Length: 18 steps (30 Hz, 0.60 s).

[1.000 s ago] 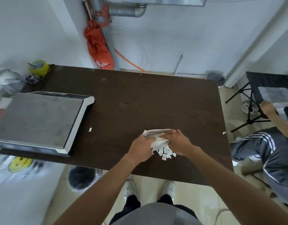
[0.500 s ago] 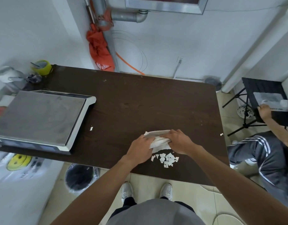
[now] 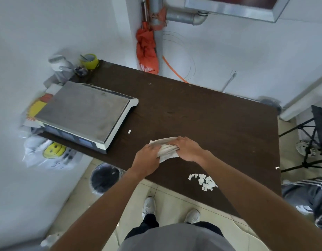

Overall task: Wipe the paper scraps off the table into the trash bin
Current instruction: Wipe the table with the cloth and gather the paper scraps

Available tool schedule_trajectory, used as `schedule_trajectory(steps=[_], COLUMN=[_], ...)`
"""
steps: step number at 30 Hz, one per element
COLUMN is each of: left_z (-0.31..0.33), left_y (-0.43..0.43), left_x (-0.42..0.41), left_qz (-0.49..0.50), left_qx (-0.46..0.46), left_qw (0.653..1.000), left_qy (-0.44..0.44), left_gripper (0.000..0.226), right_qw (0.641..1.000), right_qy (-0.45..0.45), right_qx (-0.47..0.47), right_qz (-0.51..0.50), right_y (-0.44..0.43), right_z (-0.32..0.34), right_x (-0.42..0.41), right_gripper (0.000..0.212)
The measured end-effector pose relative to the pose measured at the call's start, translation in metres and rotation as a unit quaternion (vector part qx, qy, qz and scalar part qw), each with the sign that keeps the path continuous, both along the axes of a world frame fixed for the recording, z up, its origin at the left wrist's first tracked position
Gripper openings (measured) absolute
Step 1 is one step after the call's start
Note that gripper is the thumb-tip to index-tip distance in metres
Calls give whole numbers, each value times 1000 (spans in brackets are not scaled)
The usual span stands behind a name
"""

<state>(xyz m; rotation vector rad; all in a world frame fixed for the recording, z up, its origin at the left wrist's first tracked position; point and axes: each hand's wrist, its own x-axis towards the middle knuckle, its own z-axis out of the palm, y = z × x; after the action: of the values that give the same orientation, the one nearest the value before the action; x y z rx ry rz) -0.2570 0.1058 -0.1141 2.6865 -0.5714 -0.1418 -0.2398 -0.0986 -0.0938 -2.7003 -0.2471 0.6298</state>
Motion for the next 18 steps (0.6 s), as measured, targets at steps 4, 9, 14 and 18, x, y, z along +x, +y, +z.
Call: schedule_trajectory(steps=[4,9,14,18], left_z=[6,9,1,-6], left_y=[36,67,79,71], left_x=[-7,-13,-30,-35], left_qz=[86,192,236,199], left_qx=[14,11,35,33], left_qw=[996,981,971,978], left_qy=[4,9,33,43], left_gripper=[35,34,38,37], right_qw=[998,980,975,985], right_qy=[-26,-129,-86,-41], right_qx=[-18,-69,-92,-47], right_qz=[60,137,184,163], right_y=[47,102,134,118], right_z=[-4,-9,-12,-12], right_x=[20,38,37,32], right_gripper=[57,53,52,37])
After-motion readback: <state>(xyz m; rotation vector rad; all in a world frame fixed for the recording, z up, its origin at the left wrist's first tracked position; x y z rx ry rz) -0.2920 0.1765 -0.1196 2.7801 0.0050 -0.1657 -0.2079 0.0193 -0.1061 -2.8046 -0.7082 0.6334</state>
